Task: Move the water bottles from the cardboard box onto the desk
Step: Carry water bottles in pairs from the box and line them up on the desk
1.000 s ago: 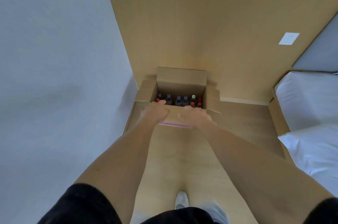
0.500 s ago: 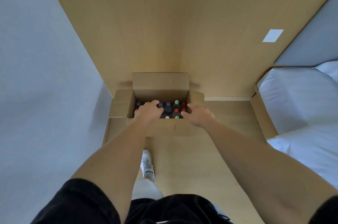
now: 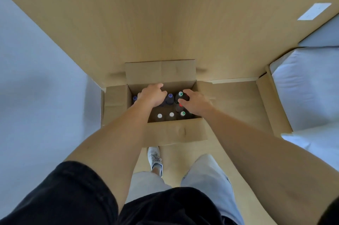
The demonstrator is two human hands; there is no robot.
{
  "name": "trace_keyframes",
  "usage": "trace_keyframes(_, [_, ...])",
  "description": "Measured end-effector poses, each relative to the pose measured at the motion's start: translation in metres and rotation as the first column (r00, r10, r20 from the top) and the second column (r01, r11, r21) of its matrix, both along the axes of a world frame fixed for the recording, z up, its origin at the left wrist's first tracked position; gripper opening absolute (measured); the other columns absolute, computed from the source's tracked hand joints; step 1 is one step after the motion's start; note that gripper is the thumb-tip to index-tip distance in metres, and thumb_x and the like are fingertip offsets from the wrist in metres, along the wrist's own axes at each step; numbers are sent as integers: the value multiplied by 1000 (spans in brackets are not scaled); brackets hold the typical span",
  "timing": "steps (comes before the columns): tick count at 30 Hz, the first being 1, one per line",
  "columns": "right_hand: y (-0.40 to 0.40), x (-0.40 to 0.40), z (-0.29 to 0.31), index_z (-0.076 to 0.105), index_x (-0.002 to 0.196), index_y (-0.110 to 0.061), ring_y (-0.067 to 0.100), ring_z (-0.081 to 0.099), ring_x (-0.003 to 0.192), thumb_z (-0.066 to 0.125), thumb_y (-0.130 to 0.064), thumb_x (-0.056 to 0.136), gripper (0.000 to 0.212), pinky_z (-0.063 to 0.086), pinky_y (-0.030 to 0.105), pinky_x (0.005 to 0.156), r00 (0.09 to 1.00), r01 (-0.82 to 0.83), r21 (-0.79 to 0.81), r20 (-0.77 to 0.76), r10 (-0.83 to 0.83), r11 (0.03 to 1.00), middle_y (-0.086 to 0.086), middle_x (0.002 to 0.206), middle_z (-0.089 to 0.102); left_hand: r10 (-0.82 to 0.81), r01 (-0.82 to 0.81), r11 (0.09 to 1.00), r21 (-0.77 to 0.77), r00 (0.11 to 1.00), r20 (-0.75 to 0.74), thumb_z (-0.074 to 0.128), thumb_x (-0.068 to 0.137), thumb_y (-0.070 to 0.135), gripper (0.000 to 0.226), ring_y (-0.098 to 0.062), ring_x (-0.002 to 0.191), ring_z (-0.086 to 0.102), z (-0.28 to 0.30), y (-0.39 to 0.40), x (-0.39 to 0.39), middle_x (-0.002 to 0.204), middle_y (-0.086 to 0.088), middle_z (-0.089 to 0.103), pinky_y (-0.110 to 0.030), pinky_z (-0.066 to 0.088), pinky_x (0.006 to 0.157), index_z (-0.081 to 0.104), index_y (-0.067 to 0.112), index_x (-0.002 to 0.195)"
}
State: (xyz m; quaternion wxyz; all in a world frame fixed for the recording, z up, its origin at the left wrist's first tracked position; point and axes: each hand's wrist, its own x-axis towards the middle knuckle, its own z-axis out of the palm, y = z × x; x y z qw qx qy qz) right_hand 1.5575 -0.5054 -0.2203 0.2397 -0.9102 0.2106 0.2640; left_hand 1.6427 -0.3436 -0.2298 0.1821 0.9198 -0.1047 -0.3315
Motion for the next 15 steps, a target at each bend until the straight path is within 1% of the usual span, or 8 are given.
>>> trace_keyframes(2, [-2, 14, -18, 33, 153, -27, 34, 49, 130, 45, -49, 100, 59, 44, 45, 105, 999, 6, 8, -33, -5, 1000, 11, 146, 49, -5, 5, 1000, -3, 999, -46, 42, 102, 41, 53, -32, 123, 55, -21, 1, 14, 150, -5, 48, -50, 44, 106, 34, 31, 153])
trace_keyframes(5, [-9, 38, -54, 33, 153, -27, 34, 50, 129, 44, -46, 101, 57, 44, 43, 105, 995, -15, 22, -94, 17, 1000, 11, 143, 52, -27, 29, 999, 16, 996, -89, 41, 103, 38, 51, -33, 131, 50, -59, 2, 34, 150, -8, 48, -50, 41, 109, 36, 27, 153])
trace_keyframes(7, [-13, 50, -80, 33, 153, -26, 34, 49, 130, 44, -44, 101, 56, 43, 44, 106, 992, -27, 48, -123, 33, 998, 11, 144, 51, -21, 26, 999, 39, 993, -113, 42, 102, 38, 51, -33, 129, 50, -88, 3, 41, 148, -9, 49, -49, 42, 108, 37, 28, 152])
trace_keyframes(11, [-21, 67, -150, 34, 153, -27, 34, 47, 133, 44, -42, 103, 54, 39, 47, 110, 981, -37, 94, -184, 54, 995, 10, 147, 48, -27, 43, 996, 81, 981, -194, 45, 103, 39, 51, -35, 130, 50, -159, 2, 54, 147, -10, 49, -49, 42, 107, 37, 28, 152])
trace_keyframes(15, [-35, 80, -226, 35, 153, -27, 36, 46, 134, 45, -40, 103, 52, 36, 47, 112, 966, -62, 122, -240, 90, 991, 11, 148, 49, -25, 55, 993, 103, 962, -271, 47, 103, 37, 53, -34, 137, 43, -236, -4, 63, 152, -11, 45, -49, 39, 111, 35, 27, 154])
